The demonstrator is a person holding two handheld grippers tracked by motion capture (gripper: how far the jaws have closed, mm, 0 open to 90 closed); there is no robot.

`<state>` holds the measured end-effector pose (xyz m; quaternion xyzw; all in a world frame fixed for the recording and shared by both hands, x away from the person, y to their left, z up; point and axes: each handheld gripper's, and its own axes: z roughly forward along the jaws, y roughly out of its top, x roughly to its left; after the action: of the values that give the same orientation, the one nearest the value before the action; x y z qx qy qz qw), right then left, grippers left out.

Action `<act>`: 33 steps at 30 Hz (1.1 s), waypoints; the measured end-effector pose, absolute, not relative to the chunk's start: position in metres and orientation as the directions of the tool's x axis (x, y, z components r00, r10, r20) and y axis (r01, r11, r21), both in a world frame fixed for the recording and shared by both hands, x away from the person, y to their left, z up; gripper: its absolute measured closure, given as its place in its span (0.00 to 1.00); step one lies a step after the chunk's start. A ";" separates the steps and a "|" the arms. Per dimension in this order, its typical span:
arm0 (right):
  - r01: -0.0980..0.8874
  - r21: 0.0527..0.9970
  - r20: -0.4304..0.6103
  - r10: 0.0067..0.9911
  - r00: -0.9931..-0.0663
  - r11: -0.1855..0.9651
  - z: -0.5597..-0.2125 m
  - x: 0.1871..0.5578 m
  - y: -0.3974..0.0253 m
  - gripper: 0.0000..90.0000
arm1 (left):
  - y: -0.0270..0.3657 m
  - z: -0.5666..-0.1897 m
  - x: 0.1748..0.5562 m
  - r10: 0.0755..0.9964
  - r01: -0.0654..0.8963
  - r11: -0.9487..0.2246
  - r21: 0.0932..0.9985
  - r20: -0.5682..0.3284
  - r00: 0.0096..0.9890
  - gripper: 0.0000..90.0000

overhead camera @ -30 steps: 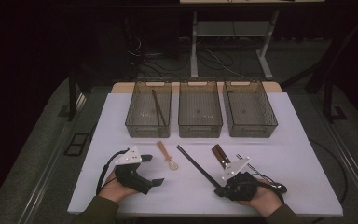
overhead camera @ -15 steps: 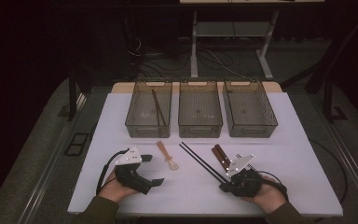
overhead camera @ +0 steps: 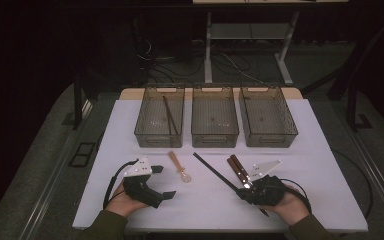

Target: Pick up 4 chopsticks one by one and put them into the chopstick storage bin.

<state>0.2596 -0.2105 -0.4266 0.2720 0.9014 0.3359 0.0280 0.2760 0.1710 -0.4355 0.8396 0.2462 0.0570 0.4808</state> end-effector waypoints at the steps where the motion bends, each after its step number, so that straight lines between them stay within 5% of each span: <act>1: 0.479 0.624 0.131 0.521 -0.843 0.618 -0.426 0.261 -0.211 0.88 | 0.171 -0.435 0.276 0.468 0.358 -0.417 0.835 -0.140 0.872 0.02; 7: 0.495 0.621 0.110 0.558 -0.822 0.608 -0.429 0.277 -0.200 0.75 | 0.171 -0.436 0.276 0.465 0.354 -0.420 0.836 -0.136 0.875 0.02; 33: 0.447 0.592 0.070 0.509 -0.858 0.671 -0.439 0.278 -0.183 0.87 | 0.170 -0.436 0.276 0.461 0.352 -0.422 0.836 -0.136 0.877 0.02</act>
<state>0.2782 -0.1828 -0.4386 0.2618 0.9127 0.3096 0.0506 0.2762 0.1705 -0.4358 0.8412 0.2414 0.0568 0.4804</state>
